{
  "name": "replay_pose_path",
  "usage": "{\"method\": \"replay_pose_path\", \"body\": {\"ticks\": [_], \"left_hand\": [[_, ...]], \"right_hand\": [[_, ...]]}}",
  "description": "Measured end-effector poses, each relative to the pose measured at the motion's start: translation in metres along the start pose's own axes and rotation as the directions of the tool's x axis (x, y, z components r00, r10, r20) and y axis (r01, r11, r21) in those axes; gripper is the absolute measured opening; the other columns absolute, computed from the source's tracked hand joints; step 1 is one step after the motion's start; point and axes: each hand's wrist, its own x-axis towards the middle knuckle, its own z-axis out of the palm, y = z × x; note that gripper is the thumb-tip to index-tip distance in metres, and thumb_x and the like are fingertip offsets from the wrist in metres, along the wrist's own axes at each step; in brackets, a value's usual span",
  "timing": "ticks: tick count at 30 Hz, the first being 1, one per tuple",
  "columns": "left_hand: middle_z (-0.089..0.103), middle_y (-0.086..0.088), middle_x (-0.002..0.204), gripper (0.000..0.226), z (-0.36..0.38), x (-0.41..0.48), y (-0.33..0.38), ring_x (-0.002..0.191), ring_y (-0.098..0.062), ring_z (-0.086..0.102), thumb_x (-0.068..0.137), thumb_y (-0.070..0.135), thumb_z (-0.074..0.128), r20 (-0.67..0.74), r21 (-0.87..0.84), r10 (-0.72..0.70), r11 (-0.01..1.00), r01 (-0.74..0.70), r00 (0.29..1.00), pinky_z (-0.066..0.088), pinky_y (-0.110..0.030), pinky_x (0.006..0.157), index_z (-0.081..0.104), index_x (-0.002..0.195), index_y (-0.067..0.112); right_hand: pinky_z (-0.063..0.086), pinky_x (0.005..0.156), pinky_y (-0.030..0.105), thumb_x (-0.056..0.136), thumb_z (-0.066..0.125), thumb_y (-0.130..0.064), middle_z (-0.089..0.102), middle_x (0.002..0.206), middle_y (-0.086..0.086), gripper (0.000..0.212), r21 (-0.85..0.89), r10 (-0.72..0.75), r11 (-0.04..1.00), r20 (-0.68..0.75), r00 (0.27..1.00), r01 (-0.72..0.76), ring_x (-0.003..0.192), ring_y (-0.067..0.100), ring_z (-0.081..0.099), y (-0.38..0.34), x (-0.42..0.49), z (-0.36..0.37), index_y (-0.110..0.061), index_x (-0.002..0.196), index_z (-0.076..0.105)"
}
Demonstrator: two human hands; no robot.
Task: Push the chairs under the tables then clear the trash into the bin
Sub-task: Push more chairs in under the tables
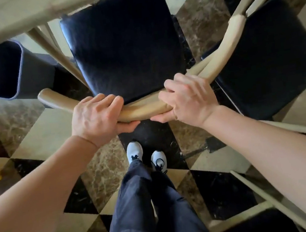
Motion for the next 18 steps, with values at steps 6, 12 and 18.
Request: {"method": "replay_pose_path", "body": {"ticks": [6, 12, 18], "left_hand": [[0.048, 0.000, 0.060, 0.058, 0.005, -0.001, 0.000, 0.052, -0.024, 0.048, 0.084, 0.069, 0.058, -0.094, 0.014, 0.030, 0.999, -0.029, 0.995, 0.038, -0.033, 0.047, 0.049, 0.069, 0.014], [0.051, -0.001, 0.060, 0.058, 0.005, -0.001, -0.010, 0.052, -0.024, 0.050, 0.085, 0.068, 0.059, -0.110, 0.032, 0.061, 0.998, -0.058, 0.992, 0.040, -0.034, 0.046, 0.051, 0.071, 0.012], [0.049, -0.002, 0.060, 0.063, -0.001, 0.007, -0.046, 0.052, -0.024, 0.049, 0.086, 0.071, 0.058, -0.111, 0.064, 0.094, 0.994, -0.088, 0.989, 0.039, -0.034, 0.046, 0.053, 0.071, 0.010]], "right_hand": [[0.038, 0.054, 0.035, 0.086, 0.045, -0.080, 0.050, 0.070, 0.003, 0.070, -0.015, 0.033, 0.999, -0.030, 0.999, -0.033, 0.067, 0.025, 0.047, -0.001, -0.005, 0.003, -0.014, 0.069, 0.061], [0.036, 0.051, 0.033, 0.086, 0.047, -0.079, 0.050, 0.067, 0.001, 0.067, -0.017, -0.017, 1.000, -0.067, 0.998, 0.016, 0.063, 0.024, 0.047, -0.003, 0.003, 0.003, -0.016, 0.065, 0.057], [0.032, 0.048, 0.030, 0.087, 0.049, -0.078, 0.048, 0.064, -0.001, 0.065, -0.014, -0.002, 1.000, -0.113, 0.994, 0.000, 0.060, 0.021, 0.046, -0.014, 0.030, 0.012, -0.017, 0.062, 0.054]]}}
